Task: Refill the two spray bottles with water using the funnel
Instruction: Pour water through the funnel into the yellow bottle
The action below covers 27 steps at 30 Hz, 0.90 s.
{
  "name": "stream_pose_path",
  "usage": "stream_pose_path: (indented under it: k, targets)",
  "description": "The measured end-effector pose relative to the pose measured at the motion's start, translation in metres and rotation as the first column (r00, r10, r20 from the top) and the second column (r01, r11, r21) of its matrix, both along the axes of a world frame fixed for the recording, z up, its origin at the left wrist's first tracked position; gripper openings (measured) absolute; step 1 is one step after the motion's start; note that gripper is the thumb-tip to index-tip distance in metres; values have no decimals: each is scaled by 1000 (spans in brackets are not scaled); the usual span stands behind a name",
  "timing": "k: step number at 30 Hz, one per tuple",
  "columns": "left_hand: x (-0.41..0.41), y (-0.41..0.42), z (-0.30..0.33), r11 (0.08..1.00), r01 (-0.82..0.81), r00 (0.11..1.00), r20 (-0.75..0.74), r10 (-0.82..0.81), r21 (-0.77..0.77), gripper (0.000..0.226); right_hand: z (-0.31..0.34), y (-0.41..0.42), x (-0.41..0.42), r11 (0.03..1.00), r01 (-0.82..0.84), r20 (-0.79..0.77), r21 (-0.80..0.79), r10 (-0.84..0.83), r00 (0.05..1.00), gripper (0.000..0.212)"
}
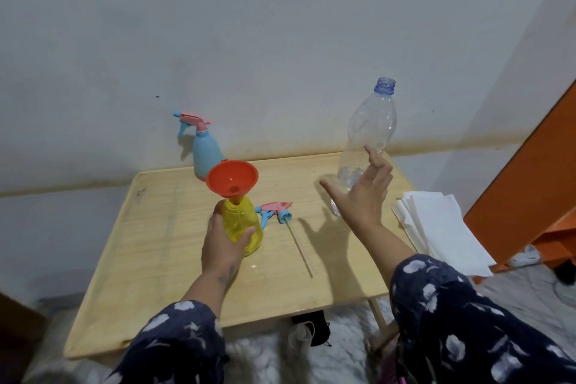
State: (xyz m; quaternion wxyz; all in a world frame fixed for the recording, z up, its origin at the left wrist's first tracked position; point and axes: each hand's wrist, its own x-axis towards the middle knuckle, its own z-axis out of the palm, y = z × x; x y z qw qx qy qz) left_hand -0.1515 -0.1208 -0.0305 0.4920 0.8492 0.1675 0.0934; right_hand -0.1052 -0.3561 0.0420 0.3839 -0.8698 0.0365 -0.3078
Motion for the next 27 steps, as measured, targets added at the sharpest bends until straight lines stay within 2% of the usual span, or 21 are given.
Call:
stream_pose_path:
  k: [3, 6, 10, 12, 15, 21, 27]
  targets:
    - [0, 3, 1, 1000, 22, 1000, -17, -22, 1, 72, 1, 33, -16, 981, -194, -70, 27, 196, 978, 92]
    - [-1, 8, 3, 998, 56, 998, -2, -56, 18, 75, 16, 71, -26, 915, -381, -159, 132, 398, 903, 85]
    - [0, 15, 0, 996, 92, 995, -25, -92, 14, 84, 29, 118, -29, 816, -507, -261, 276, 572, 778, 102]
    - [2, 19, -4, 994, 107, 993, -57, -107, -15, 91, 30, 136, -29, 797, -509, -282, 324, 595, 753, 111]
    - [5, 23, -7, 992, 120, 991, -55, -122, -35, 92, 29, 152, -27, 803, -454, -290, 385, 573, 767, 117]
    - [7, 28, -7, 985, 171, 985, 22, -170, -23, 90, 29, 156, -26, 837, -384, -285, 391, 507, 814, 102]
    - [7, 30, -7, 982, 185, 982, 32, -186, 19, 89, 36, 155, -26, 810, -368, -270, 456, 520, 810, 96]
